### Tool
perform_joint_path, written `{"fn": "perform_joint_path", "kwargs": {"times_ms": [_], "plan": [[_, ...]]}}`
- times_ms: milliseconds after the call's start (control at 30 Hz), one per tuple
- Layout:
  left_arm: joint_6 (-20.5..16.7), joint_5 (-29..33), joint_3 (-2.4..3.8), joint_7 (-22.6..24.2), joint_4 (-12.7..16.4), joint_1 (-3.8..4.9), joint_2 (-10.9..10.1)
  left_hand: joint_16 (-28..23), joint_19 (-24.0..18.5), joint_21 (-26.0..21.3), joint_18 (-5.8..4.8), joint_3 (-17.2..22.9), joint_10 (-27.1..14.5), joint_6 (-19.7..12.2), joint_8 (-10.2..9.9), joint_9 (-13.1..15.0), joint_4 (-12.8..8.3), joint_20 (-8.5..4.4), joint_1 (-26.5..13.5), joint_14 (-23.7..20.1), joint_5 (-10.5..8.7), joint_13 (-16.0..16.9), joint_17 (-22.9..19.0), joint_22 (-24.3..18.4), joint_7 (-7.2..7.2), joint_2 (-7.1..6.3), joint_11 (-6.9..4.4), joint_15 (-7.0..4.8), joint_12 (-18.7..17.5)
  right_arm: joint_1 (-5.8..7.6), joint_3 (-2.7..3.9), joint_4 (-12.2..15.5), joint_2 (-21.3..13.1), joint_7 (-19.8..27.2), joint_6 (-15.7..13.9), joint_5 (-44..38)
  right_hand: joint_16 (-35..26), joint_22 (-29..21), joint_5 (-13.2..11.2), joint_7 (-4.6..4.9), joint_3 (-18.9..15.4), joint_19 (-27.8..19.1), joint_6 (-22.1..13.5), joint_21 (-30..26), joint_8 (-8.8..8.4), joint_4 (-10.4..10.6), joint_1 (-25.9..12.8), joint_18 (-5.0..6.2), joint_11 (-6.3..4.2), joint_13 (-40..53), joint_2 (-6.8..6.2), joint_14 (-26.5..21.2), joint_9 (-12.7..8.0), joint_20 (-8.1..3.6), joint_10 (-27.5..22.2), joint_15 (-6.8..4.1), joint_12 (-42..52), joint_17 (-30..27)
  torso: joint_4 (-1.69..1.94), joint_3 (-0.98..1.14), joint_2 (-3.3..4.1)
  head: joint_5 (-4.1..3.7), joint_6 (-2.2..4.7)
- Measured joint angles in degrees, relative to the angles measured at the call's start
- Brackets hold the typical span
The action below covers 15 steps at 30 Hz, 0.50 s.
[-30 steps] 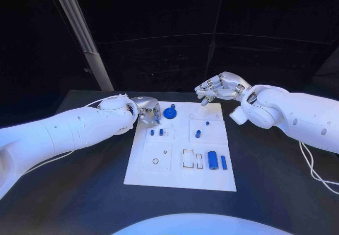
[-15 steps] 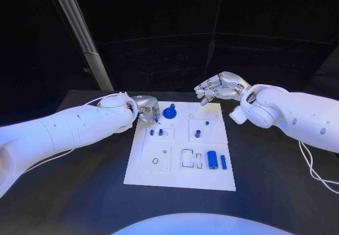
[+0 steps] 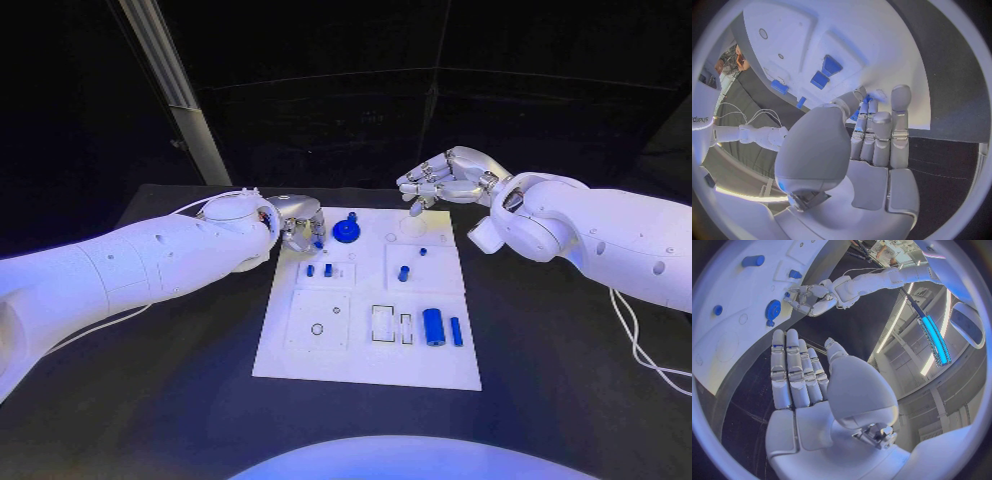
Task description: Assemble the parts on the task board
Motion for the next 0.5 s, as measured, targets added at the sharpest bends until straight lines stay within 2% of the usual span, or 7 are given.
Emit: {"fn": "perform_joint_path", "kwargs": {"times_ms": [333, 500], "plan": [[-0.19, -0.10, -0.02, 0.14, -0.04, -0.04, -0.02, 0.00, -0.16, 0.36, 0.00, 0.00, 0.17, 0.21, -0.35, 0.00, 0.00, 0.16, 0.49, 0.00, 0.00, 0.26, -0.02, 0.26, 0.20, 0.49, 0.49, 0.00, -0.29, 0.00, 0.00, 0.00, 0.00, 0.00, 0.00, 0.00, 0.00, 0.00, 0.00, 0.00, 0.00, 0.00, 0.00, 0.00, 0.00, 0.00, 0.00, 0.00, 0.00, 0.00, 0.00, 0.00, 0.00, 0.00, 0.00, 0.00, 0.00, 0.00, 0.03, 0.00, 0.00, 0.09, 0.03], [-0.20, -0.58, 0.00, 0.07, -0.31, -0.02, 0.25, 0.00, 0.23, 1.58, 0.00, 0.14, 1.86, 0.97, -0.34, 0.09, -0.14, -0.22, 1.07, 0.32, 0.00, 0.25, 0.66, 0.98, -0.09, 1.07, -0.03, -0.32, -0.43, 0.00, 0.00, 0.00, 0.00, 0.00, 0.00, 0.00, 0.00, 0.00, 0.00, 0.00, 0.00, 0.00, 0.00, 0.00, 0.00, 0.00, 0.00, 0.00, 0.00, 0.00, 0.00, 0.00, 0.00, 0.00, 0.00, 0.00, 0.00, 0.01, -0.02, 0.01, 0.01, 0.12, 0.00]]}}
